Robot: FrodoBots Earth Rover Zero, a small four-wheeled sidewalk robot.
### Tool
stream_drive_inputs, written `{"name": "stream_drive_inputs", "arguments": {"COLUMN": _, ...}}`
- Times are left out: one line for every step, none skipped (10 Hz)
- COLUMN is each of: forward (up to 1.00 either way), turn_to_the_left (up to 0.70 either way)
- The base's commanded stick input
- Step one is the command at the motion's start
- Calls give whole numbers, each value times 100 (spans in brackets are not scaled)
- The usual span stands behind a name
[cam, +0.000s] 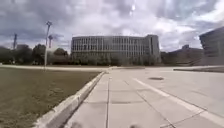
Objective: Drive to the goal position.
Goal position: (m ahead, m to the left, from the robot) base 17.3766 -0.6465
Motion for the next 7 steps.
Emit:
{"name": "stream_drive_inputs", "arguments": {"forward": 70, "turn_to_the_left": -20}}
{"name": "stream_drive_inputs", "arguments": {"forward": 70, "turn_to_the_left": -33}}
{"name": "stream_drive_inputs", "arguments": {"forward": 70, "turn_to_the_left": -33}}
{"name": "stream_drive_inputs", "arguments": {"forward": 70, "turn_to_the_left": -33}}
{"name": "stream_drive_inputs", "arguments": {"forward": 70, "turn_to_the_left": -23}}
{"name": "stream_drive_inputs", "arguments": {"forward": 70, "turn_to_the_left": -5}}
{"name": "stream_drive_inputs", "arguments": {"forward": 70, "turn_to_the_left": 0}}
